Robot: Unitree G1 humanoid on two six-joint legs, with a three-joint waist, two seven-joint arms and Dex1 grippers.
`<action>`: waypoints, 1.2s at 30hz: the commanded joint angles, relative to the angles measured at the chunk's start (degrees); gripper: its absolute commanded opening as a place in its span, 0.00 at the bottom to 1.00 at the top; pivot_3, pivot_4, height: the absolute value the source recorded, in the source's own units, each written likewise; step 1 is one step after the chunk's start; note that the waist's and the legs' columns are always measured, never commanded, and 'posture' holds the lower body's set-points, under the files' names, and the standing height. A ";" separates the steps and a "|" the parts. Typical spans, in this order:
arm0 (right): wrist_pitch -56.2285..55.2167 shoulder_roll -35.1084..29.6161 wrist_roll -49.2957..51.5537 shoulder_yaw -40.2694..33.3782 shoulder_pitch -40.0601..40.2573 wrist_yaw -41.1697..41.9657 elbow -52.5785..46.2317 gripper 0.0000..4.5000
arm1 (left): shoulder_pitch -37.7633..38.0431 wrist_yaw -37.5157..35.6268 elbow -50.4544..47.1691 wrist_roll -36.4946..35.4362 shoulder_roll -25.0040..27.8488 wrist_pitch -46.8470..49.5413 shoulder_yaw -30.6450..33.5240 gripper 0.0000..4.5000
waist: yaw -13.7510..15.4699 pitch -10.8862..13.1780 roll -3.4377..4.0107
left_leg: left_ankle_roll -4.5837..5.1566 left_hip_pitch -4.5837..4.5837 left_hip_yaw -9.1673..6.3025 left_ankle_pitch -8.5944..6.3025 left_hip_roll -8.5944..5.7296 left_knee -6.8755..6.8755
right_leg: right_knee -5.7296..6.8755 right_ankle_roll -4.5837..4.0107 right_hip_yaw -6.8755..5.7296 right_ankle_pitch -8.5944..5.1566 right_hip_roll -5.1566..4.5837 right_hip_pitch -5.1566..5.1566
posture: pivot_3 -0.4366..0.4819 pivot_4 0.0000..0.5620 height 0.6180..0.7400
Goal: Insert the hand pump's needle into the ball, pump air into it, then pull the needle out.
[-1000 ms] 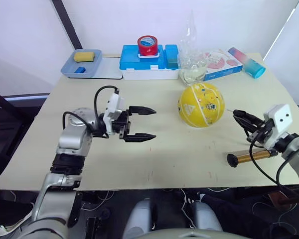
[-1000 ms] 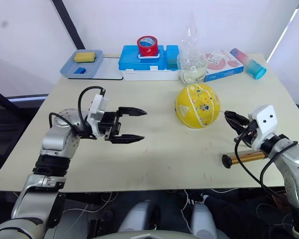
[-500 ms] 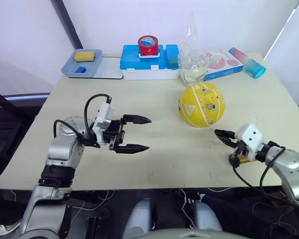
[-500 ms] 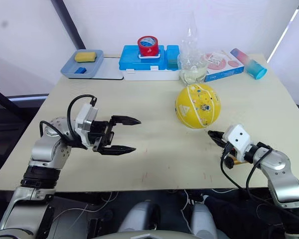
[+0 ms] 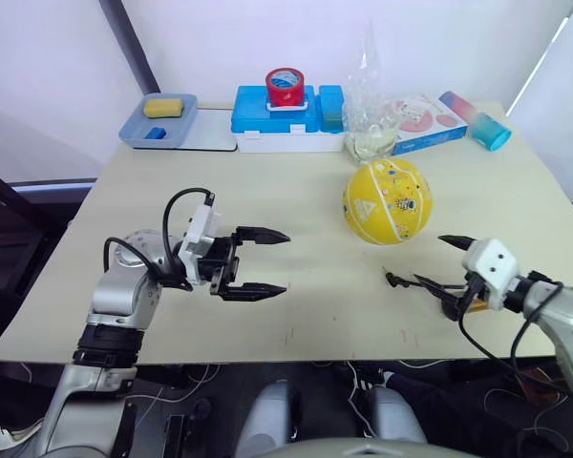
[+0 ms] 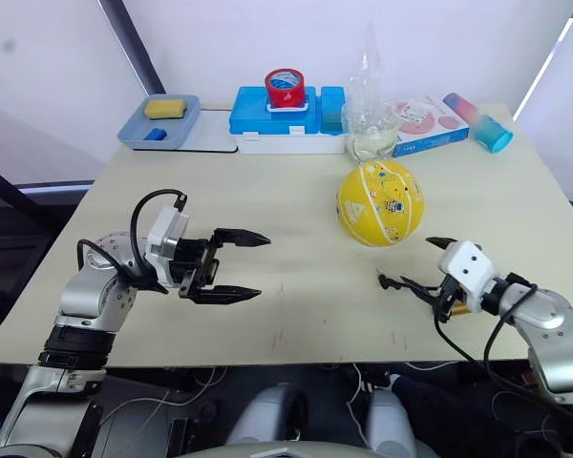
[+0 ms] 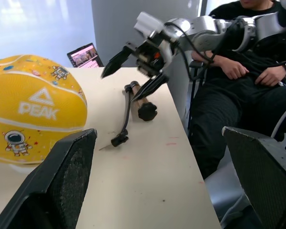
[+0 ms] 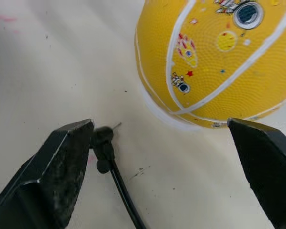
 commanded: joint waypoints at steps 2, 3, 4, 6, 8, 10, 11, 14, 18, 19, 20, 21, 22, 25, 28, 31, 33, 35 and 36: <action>2.37 1.32 7.17 -8.92 5.79 -0.98 -6.28 0.99 | 2.21 2.46 -2.04 -1.26 -0.16 -0.29 2.38 1.00 | -0.11 0.00 0.00 | 0.05 0.03 0.01 -0.04 0.01 -0.02 | 0.00 0.00 0.00 0.00 0.00 0.01 | 0.48 0.27 0.97; 2.24 1.82 7.85 -10.29 7.63 -1.07 -7.00 0.99 | 2.92 3.42 -2.23 -1.36 -0.41 -0.10 2.73 1.00 | -0.12 0.01 -0.01 | 0.08 0.04 0.01 -0.06 0.02 -0.02 | 0.00 0.00 0.00 0.00 0.00 0.01 | 0.48 0.27 0.97; 2.15 2.15 8.28 -11.15 8.85 -1.15 -7.49 0.99 | 3.38 4.09 -2.38 -1.42 -0.58 0.00 2.94 1.00 | -0.13 0.00 -0.01 | 0.20 0.04 0.02 -0.12 0.03 -0.02 | -0.01 0.00 0.00 0.00 0.00 0.01 | 0.48 0.27 0.97; 2.04 3.44 9.90 -14.01 12.63 -1.27 -8.25 0.99 | 5.20 6.26 -2.74 -1.17 -1.07 -0.06 3.72 1.00 | -0.12 0.00 0.01 | 0.22 0.07 0.03 -0.13 0.07 -0.01 | 0.00 0.00 0.00 0.00 0.00 0.01 | 0.48 0.27 0.97; 2.04 4.46 11.10 -16.25 15.66 -1.45 -8.95 0.99 | 7.07 8.30 -3.09 -0.64 -1.42 -0.74 4.46 1.00 | -0.06 0.00 0.01 | 0.21 0.10 0.00 -0.13 0.12 -0.02 | 0.01 -0.03 -0.01 -0.01 0.02 0.00 | 0.48 0.27 0.97; 1.54 5.74 11.51 -18.13 17.92 -2.41 -9.12 0.99 | 9.19 10.40 -3.90 -0.41 -1.59 -0.79 5.17 1.00 | -0.13 0.00 0.01 | 0.21 0.10 0.02 -0.14 0.15 -0.02 | 0.01 -0.05 -0.01 -0.03 0.01 -0.01 | 0.48 0.27 0.97; 0.02 6.82 11.55 -18.88 19.85 -1.97 -9.09 0.99 | 10.83 11.18 -4.18 0.00 -1.50 -1.48 5.68 1.00 | -0.13 0.00 0.01 | 0.21 0.10 0.03 -0.14 0.17 -0.02 | 0.00 -0.05 -0.01 -0.02 0.01 -0.02 | 0.48 0.27 0.97; -3.99 9.00 9.92 -20.52 24.52 -1.07 -7.35 0.99 | 14.46 14.42 -4.87 0.48 -1.71 -2.17 7.14 1.00 | -0.14 0.00 0.02 | 0.20 0.10 0.05 -0.15 0.22 -0.02 | 0.02 -0.09 0.00 -0.05 0.00 -0.06 | 0.48 0.27 0.97; -6.89 10.40 10.56 -21.99 26.50 -0.33 -2.52 0.99 | 18.03 16.27 -3.74 1.46 -1.88 -4.24 8.26 1.00 | -0.14 0.00 0.03 | 0.18 0.09 0.08 -0.16 0.25 -0.02 | 0.03 -0.12 0.00 -0.07 -0.02 -0.11 | 0.48 0.27 0.97; -7.63 10.72 10.80 -22.27 26.49 -0.14 -0.51 0.99 | 18.99 16.86 -3.43 1.46 -1.98 -4.29 8.66 1.00 | -0.15 0.00 0.04 | 0.15 0.10 0.09 -0.17 0.25 -0.02 | 0.03 -0.12 0.00 -0.07 -0.04 -0.11 | 0.48 0.27 0.97; -8.33 10.76 10.56 -22.29 26.37 0.08 1.32 0.99 | 19.71 17.74 -3.24 1.68 -2.04 -4.29 8.86 1.00 | -0.16 0.00 0.04 | 0.12 0.11 0.09 -0.19 0.25 -0.02 | 0.03 -0.11 0.01 -0.07 -0.05 -0.11 | 0.48 0.27 0.97; -8.86 10.65 10.77 -22.32 25.97 0.83 3.32 0.99 | 20.40 18.64 -3.21 2.46 -2.21 -5.09 8.73 1.00 | -0.18 0.00 0.04 | 0.01 0.11 0.09 -0.25 0.26 -0.02 | 0.03 -0.11 0.01 -0.07 -0.07 -0.12 | 0.48 0.27 0.97; -9.27 10.61 10.98 -22.26 25.34 1.34 5.35 0.99 | 21.15 19.16 -2.99 3.18 -2.18 -5.85 8.60 1.00 | -0.19 0.00 0.04 | -0.03 0.11 0.08 -0.27 0.26 -0.02 | 0.03 -0.11 0.01 -0.07 -0.07 -0.12 | 0.48 0.27 0.97; -11.53 9.85 11.33 -21.60 23.39 4.41 11.32 0.99 | 23.00 21.56 -2.67 5.22 -2.39 -7.48 8.58 1.00 | -0.18 0.03 0.09 | -0.03 0.10 0.08 -0.27 0.27 -0.04 | 0.03 -0.14 0.00 -0.07 -0.06 -0.15 | 0.48 0.27 0.97; -13.62 9.13 12.13 -21.84 21.13 7.41 16.25 0.99 | 24.30 23.14 -2.50 6.45 -2.64 -8.83 8.47 1.00 | -0.19 0.03 0.11 | -0.01 0.10 0.08 -0.26 0.27 -0.05 | 0.03 -0.15 0.00 -0.08 -0.07 -0.16 | 0.48 0.27 0.97; -16.36 8.14 12.78 -22.36 19.05 11.16 21.77 0.99 | 26.07 25.06 -1.65 7.91 -2.84 -10.74 8.92 1.00 | -0.17 0.03 0.14 | -0.01 0.09 0.07 -0.26 0.27 -0.06 | 0.02 -0.17 -0.01 -0.09 -0.09 -0.16 | 0.48 0.27 0.97; -17.77 7.46 12.87 -22.52 18.43 12.84 23.93 0.99 | 26.98 25.46 -1.67 8.03 -2.84 -11.55 9.08 1.00 | -0.19 0.03 0.17 | 0.00 0.10 0.10 -0.26 0.27 -0.06 | 0.02 -0.16 0.02 -0.08 -0.11 -0.16 | 0.48 0.27 0.97; -18.93 6.86 12.88 -22.53 17.96 13.78 25.51 0.99 | 27.40 27.08 -1.07 9.27 -2.80 -11.99 9.20 1.00 | -0.14 0.04 0.17 | 0.00 0.10 0.09 -0.27 0.27 -0.09 | 0.01 -0.18 0.00 -0.10 -0.11 -0.18 | 0.48 0.27 0.97; -19.44 6.51 12.88 -22.45 17.73 14.32 26.18 0.99 | 27.44 27.45 -0.72 9.57 -2.84 -12.29 9.19 1.00 | -0.13 0.04 0.18 | 0.00 0.09 0.08 -0.27 0.27 -0.09 | 0.02 -0.20 -0.01 -0.10 -0.11 -0.18 | 0.48 0.27 0.97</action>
